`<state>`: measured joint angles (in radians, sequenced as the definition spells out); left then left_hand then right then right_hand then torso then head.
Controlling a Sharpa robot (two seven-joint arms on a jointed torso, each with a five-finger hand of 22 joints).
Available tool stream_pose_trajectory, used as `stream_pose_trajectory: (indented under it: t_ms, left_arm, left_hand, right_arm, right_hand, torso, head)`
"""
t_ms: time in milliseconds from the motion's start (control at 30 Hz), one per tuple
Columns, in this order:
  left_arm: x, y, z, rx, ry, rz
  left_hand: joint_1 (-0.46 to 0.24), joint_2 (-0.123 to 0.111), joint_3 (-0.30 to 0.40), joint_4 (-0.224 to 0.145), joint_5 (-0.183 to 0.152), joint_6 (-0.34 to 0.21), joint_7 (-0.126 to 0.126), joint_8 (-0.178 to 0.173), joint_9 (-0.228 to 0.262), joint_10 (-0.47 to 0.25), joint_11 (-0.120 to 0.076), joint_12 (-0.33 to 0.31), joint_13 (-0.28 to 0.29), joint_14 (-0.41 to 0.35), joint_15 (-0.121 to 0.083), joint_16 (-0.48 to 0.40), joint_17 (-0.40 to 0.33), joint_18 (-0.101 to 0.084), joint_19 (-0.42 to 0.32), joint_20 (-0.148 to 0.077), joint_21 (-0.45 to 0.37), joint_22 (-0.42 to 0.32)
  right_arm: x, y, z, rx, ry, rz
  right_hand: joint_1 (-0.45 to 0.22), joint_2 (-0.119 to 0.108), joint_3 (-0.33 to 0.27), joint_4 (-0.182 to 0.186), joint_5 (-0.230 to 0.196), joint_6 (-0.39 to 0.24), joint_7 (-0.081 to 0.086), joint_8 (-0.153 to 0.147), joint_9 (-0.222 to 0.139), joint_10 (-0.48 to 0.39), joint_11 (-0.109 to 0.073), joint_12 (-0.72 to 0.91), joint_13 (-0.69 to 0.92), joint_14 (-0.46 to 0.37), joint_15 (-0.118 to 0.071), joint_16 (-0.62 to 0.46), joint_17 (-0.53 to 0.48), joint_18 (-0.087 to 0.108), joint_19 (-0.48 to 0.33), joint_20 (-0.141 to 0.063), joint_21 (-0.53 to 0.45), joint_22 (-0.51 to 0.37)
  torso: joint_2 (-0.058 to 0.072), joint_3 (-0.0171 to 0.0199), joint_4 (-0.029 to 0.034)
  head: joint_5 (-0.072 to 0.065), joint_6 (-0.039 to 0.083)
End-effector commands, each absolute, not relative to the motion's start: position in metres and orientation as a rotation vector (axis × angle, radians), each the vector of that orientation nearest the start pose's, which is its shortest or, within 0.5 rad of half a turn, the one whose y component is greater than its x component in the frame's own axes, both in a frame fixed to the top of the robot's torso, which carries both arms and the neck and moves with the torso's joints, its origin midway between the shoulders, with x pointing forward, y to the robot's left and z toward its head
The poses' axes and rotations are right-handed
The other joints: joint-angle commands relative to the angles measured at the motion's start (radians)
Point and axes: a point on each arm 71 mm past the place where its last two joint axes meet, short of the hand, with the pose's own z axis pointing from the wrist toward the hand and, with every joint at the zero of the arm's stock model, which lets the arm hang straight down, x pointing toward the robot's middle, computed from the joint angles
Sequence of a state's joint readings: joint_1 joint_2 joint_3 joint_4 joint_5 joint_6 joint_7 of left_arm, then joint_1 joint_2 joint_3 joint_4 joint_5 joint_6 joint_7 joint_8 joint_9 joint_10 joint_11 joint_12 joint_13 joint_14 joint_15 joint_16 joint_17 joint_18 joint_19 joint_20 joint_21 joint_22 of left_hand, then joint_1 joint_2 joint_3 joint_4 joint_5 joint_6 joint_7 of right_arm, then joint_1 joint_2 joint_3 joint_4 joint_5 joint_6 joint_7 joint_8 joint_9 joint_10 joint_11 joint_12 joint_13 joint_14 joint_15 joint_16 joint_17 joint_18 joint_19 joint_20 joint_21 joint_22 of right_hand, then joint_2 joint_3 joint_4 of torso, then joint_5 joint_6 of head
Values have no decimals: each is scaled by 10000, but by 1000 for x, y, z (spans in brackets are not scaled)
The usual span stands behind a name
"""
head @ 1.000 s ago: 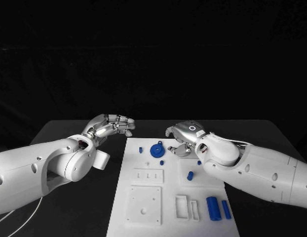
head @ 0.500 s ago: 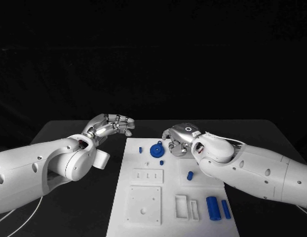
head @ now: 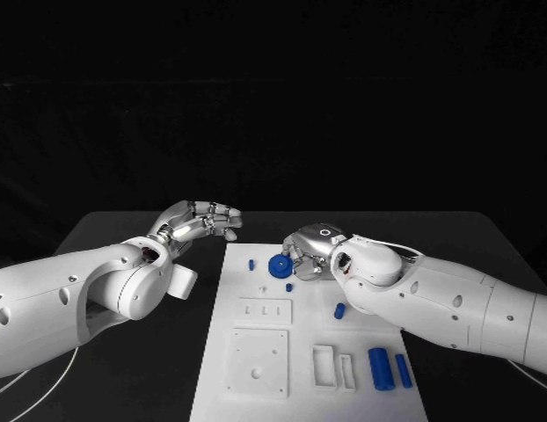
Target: Assemble the parts on the task board
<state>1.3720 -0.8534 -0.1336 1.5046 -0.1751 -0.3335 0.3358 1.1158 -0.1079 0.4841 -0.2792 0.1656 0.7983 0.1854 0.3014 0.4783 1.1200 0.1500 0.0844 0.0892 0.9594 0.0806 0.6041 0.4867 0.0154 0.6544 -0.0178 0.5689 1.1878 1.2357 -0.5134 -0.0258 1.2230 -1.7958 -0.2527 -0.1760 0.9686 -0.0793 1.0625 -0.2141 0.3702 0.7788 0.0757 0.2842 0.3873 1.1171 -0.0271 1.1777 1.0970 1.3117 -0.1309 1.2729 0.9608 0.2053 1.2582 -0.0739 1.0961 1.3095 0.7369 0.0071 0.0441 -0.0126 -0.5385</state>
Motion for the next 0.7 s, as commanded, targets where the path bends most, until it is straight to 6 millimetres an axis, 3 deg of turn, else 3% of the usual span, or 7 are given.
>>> stream_pose_trajectory:
  t_ms: [33, 700]
  left_arm:
    - [508, 217, -127, -8218, 14496, -14313]
    - [508, 220, -127, -8240, 14465, -14264]
  left_hand:
    - [28, 7, -12, -18, -14, -33, 36, -56, 10, -23, 22, -50, -11, -27, 20, 35, 10, 15, 44, 10, -35, 10]
    - [23, 8, -11, -14, -12, -33, 36, -58, 11, -21, 23, -56, -11, -32, 19, 40, 11, 15, 44, 8, -39, 13]
  right_arm:
    - [537, -108, -179, -4824, 15701, 4392]
    - [531, -109, -184, -5145, 15850, 4287]
  right_hand:
    - [-62, 37, 56, -35, 60, -81, -7, -21, -1, 23, -73, -25, 14, -5, -90, 1, 16, 565, 66, -20, 44, 144]
    - [-125, 66, 84, -61, 101, -43, 1, 42, 40, 27, -68, -18, 26, -6, -88, 5, 30, 565, 72, -38, 54, 143]
  torso:
    - [-1, 5, 3]
    - [-13, 21, -41]
  head:
    - [29, -32]
    - [74, -53]
